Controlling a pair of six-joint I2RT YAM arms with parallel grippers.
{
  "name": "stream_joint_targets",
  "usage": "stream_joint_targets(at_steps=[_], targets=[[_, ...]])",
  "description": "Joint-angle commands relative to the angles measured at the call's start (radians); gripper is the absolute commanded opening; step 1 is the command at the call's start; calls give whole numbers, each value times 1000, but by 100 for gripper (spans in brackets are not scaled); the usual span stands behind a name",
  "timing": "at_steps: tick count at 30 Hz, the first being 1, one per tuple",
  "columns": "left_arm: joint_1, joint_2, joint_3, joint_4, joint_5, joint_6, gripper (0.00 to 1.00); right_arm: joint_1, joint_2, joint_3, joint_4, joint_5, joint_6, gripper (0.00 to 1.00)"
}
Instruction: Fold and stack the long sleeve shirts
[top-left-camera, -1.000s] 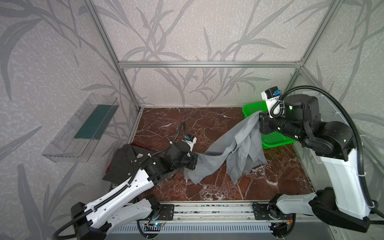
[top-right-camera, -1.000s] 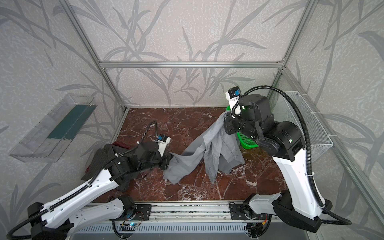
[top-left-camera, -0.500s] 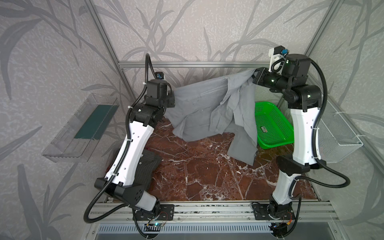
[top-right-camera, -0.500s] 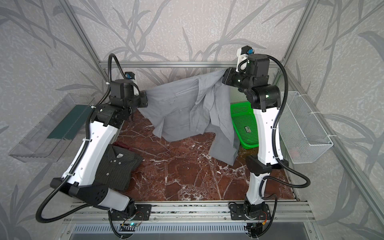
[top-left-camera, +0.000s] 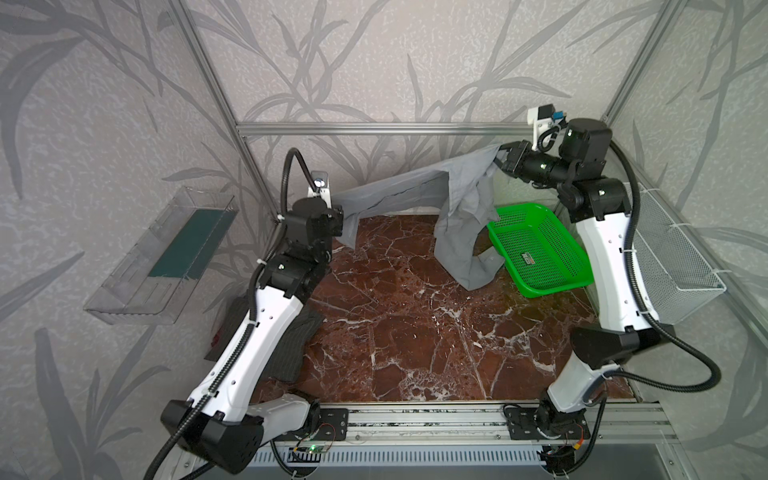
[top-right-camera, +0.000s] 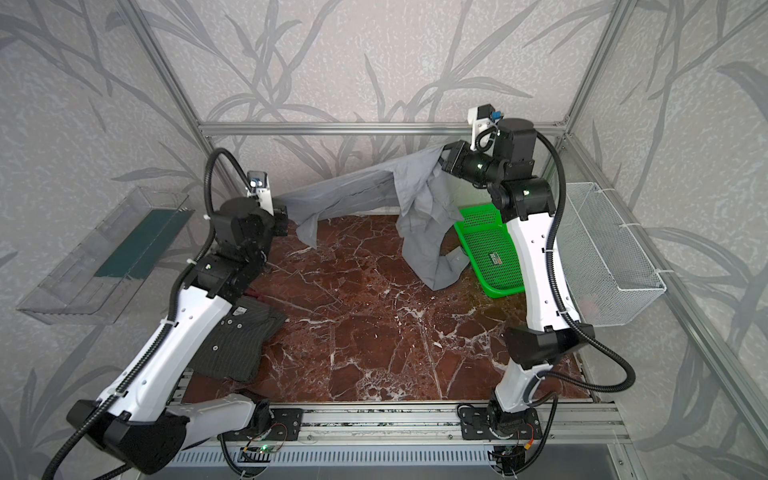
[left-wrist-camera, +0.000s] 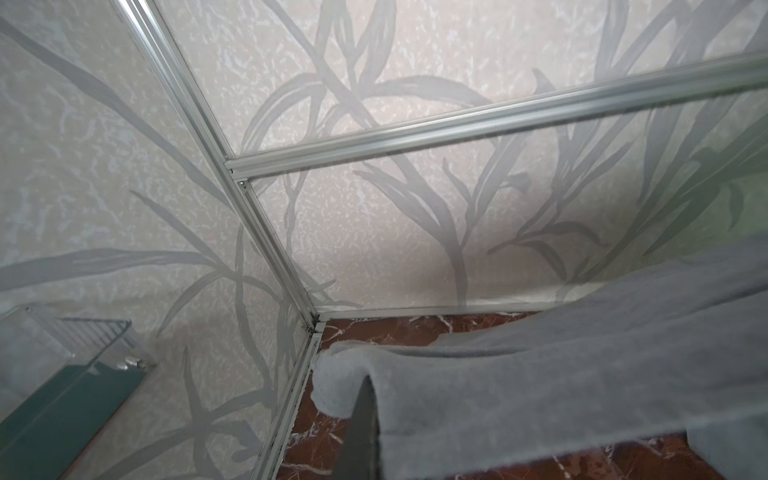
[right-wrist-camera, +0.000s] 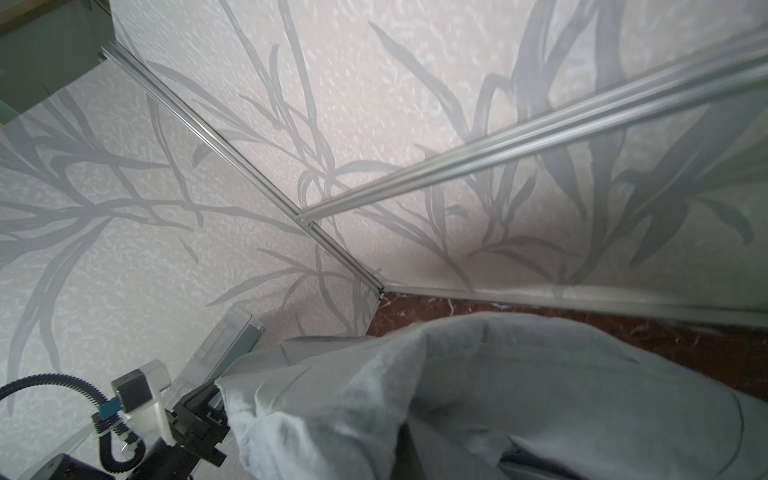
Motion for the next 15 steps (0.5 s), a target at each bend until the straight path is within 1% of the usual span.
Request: stream_joint_targets(at_steps=[1, 2, 5, 6, 7, 8, 9, 10, 11, 13, 15], targets=[[-33, -68, -228, 144, -112, 11, 0, -10, -203, -382, 304, 21, 98, 0], [-64, -83, -294, 159, -159, -2, 0, -10, -245, -453, 304, 28, 96, 0], [-181, -106, -441, 195, -309, -56, 0, -1, -308, -608, 242, 15, 95, 0], [-231, -110, -468, 211, -369, -73, 0, 1, -334, -671, 241, 20, 101, 0], [-270, -112, -469, 202, -392, -94, 0, 1, -355, -729, 235, 34, 104, 0], [-301, -108, -457, 153, -412, -139, 0, 2, -373, -777, 229, 47, 92, 0], [-316, -101, -450, 85, -437, -214, 0, 1, -387, -811, 205, 68, 67, 0], [-317, -100, -456, 42, -434, -276, 0, 1, -395, -827, 172, 97, 42, 0], [-317, -102, -487, 35, -431, -307, 0, 2, -399, -837, 137, 124, 11, 0], [-326, -108, -536, 49, -433, -346, 0, 2, -393, -843, 82, 174, -40, 0], [-332, -99, -544, 27, -412, -385, 0, 0, -350, -819, 12, 210, -73, 0]])
